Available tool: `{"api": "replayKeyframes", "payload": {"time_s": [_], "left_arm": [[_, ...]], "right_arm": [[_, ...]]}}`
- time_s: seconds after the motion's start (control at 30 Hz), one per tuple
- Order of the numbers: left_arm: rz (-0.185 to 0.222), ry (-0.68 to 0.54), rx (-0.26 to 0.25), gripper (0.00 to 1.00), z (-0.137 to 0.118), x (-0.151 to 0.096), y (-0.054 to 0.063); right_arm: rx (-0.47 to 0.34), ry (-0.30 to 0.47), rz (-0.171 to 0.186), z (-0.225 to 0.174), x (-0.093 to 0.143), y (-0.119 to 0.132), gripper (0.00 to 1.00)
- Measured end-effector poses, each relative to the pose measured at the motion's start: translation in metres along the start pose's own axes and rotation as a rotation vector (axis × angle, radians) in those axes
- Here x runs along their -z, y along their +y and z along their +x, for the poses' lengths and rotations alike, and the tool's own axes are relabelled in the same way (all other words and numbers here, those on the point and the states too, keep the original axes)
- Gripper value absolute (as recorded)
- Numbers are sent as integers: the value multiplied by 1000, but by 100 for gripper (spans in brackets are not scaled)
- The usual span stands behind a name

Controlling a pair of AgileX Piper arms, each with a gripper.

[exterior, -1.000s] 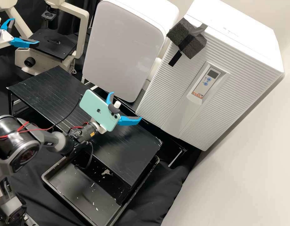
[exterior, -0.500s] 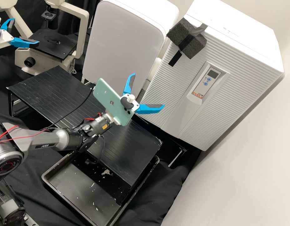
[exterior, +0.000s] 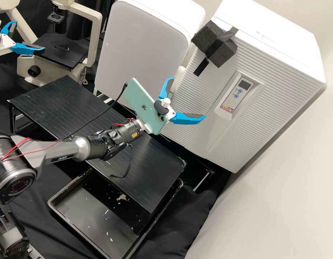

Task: Open the incubator door

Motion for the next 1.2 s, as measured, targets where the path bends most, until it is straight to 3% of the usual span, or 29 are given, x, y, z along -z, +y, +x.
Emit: {"api": "replayKeyframes", "payload": {"time_s": [0.43, 0.47, 1.2], "left_arm": [[0, 0, 0, 100, 0, 0, 0], [0, 0, 0, 100, 0, 0, 0], [0, 0, 0, 100, 0, 0, 0]], "right_arm": [[6, 1, -14, 4, 7, -5, 100], [4, 2, -12, 5, 7, -4, 0], [12, -27, -6, 9, 4, -8, 0]]}}
